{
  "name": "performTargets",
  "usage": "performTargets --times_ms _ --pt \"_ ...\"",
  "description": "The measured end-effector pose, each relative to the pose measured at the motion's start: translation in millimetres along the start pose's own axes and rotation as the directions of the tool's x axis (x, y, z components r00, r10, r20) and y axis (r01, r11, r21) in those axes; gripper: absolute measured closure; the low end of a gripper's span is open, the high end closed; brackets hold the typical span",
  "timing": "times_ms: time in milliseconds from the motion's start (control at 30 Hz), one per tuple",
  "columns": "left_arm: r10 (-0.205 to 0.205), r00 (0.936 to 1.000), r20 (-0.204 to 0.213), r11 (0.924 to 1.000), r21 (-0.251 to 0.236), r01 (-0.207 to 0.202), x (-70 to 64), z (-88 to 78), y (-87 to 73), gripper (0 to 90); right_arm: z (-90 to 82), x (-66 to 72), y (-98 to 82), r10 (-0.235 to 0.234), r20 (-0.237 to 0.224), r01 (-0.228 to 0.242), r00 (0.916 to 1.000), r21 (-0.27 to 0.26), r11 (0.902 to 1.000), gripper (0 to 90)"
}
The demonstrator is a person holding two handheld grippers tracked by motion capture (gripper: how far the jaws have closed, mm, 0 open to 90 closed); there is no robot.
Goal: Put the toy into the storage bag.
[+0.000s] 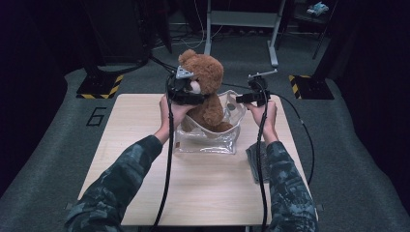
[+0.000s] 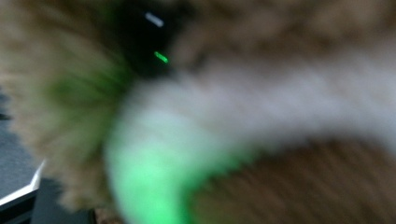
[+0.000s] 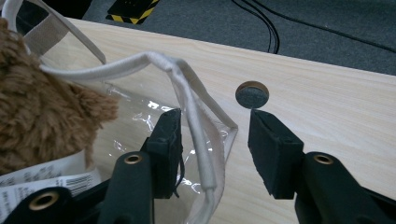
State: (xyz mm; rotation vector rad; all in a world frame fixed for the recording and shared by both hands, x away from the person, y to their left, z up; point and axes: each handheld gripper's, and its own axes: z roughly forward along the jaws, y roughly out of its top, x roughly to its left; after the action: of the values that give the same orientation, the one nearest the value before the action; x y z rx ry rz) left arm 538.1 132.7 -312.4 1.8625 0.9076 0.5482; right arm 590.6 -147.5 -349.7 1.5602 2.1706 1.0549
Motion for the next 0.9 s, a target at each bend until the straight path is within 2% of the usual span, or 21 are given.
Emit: performTargets --times_ms 67,133,200,267,300,367,400,500,533,600,633,667,800,867,900 --pt "0.011 0.9999 0.009 0.9992 0.037 -0.011 2.0 0.5 -3.2 20.7 1.1 1.7 -1.8 -0.012 0.001 0.012 0.9999 0.003 0.9999 48.0" --pt "0.025 0.9996 0.012 0.9971 0.072 -0.026 2.3 2.9 -7.8 22.7 3.1 3.6 -0.8 -0.036 -0.011 0.036 0.9993 -0.006 0.9993 46.3" --pt "0.038 0.9992 0.012 0.994 0.102 -0.039 2.9 5.6 -13.0 26.6 5.2 7.5 2.7 -0.045 0.006 0.046 0.9989 -0.028 0.9986 46.7" --pt "0.018 0.9998 0.012 0.9933 0.114 -0.02 3.9 8.5 -17.7 28.0 8.2 10.1 7.2 -0.056 -0.001 0.056 0.9984 -0.033 0.9979 53.6" --pt "0.018 0.9998 0.01 0.9921 0.124 -0.019 5.2 9.4 -19.4 28.0 10.2 12.4 8.6 -0.066 0.019 0.067 0.9976 -0.033 0.9972 60.9" --pt "0.012 0.9999 0.007 0.991 0.133 -0.013 6.5 10.6 -22.4 27.8 14.7 13.1 10.9 -0.068 0.028 0.068 0.9973 0.0 0.9977 73.1" --pt "0.01 0.9999 0.008 0.9905 0.137 -0.011 7.1 10.7 -23.6 27.4 15.9 12.9 10.8 -0.055 0.042 0.056 0.9976 -0.008 0.9984 76.6" --pt "0.009 0.9998 0.015 0.9884 0.152 -0.011 9.0 9.0 -26.6 24.2 16.8 9.7 10.8 -0.023 0.03 0.023 0.9993 -0.004 0.9997 80.8" --pt "0.02 0.9997 0.012 0.9867 0.161 -0.021 9.7 7.6 -27.4 22.5 16.8 10.1 10.7 -0.02 0.03 0.02 0.9994 -0.003 0.9998 80.0" --pt "0.015 0.9996 0.024 0.984 0.177 -0.019 10.8 6.0 -29.1 20.2 15.9 12.0 10.7 -0.015 0.043 0.015 0.999 0.003 0.9999 77.0" --pt "0.016 0.9997 0.021 0.9829 0.183 -0.019 10.9 4.2 -29.6 19.4 14.9 11.8 10.5 -0.016 0.035 0.015 0.9993 0.005 0.9999 75.1" --pt "0.019 0.9996 0.022 0.9828 0.183 -0.023 10.7 3.0 -30.3 19.4 13.6 11.3 10.2 -0.012 0.039 0.012 0.9992 0.005 0.9999 71.2" --pt "0.029 0.9986 0.044 0.9712 0.235 -0.039 10.0 -0.2 -28.1 14.9 6.2 6.7 8.3 0.003 0.029 -0.003 0.9996 0.005 1.0 64.4" --pt "0.056 0.9975 0.042 0.966 0.25 -0.065 8.8 -3.7 -26.2 14.0 3.0 5.7 6.6 -0.001 0.027 0.0 0.9996 0.007 1.0 63.1" --pt "0.049 0.9975 0.05 0.9661 0.251 -0.061 9.0 -6.2 -26.1 13.3 1.3 5.5 5.5 -0.006 0.027 0.005 0.9996 0.005 1.0 60.7"
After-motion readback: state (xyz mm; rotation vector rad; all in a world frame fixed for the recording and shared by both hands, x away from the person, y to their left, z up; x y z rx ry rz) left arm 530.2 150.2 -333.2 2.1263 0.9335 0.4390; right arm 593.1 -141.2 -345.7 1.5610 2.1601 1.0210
